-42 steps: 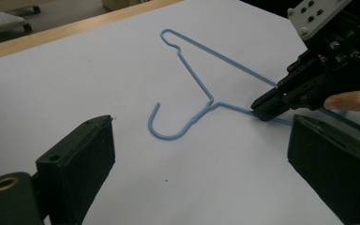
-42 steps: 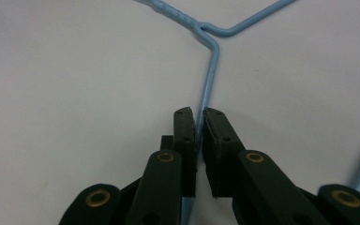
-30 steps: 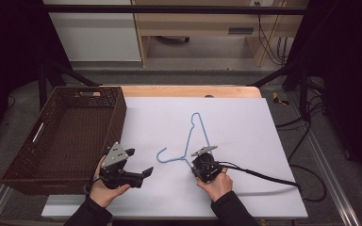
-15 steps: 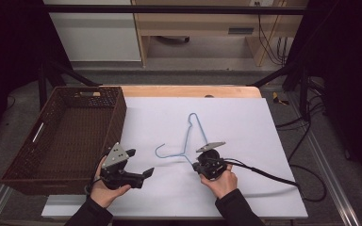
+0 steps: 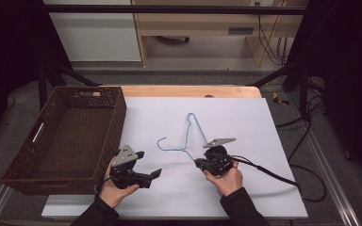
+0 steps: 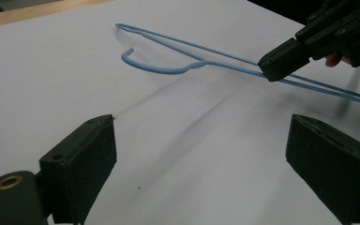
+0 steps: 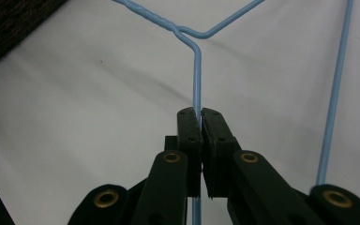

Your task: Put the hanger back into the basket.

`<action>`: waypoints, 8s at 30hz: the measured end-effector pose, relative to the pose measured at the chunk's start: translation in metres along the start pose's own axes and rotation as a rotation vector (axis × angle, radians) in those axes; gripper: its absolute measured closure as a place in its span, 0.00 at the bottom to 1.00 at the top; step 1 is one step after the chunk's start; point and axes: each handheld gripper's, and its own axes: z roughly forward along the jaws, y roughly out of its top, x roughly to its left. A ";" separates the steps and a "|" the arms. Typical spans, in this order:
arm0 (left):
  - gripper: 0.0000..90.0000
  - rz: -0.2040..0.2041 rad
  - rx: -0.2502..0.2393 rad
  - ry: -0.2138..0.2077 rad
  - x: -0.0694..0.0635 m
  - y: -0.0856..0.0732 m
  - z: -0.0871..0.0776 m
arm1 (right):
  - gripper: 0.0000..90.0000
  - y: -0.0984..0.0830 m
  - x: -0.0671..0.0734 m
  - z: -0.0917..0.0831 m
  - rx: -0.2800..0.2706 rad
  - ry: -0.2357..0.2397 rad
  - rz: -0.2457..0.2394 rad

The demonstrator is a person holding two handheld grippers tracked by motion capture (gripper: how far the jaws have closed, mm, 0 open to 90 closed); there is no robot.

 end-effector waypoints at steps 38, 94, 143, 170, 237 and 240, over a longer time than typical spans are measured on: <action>0.68 0.002 -0.101 -0.083 0.006 0.031 0.080 | 0.97 0.002 -0.006 -0.012 -0.031 0.014 0.003; 0.69 0.101 -0.122 -0.068 -0.017 0.056 0.058 | 0.98 0.006 -0.007 -0.011 0.026 -0.100 -0.058; 0.30 0.746 0.201 0.116 -0.060 0.053 0.021 | 0.97 0.019 0.000 -0.067 0.120 0.363 -0.260; 0.91 0.936 0.226 0.206 -0.056 0.043 0.033 | 0.97 0.016 0.000 -0.066 0.113 0.413 -0.250; 0.97 0.553 0.485 0.324 -0.032 0.163 -0.014 | 0.09 -0.045 -0.069 -0.121 -0.304 -0.089 -0.141; 0.97 0.532 0.482 0.330 -0.029 0.172 -0.022 | 0.09 -0.047 -0.068 -0.118 -0.305 -0.085 -0.138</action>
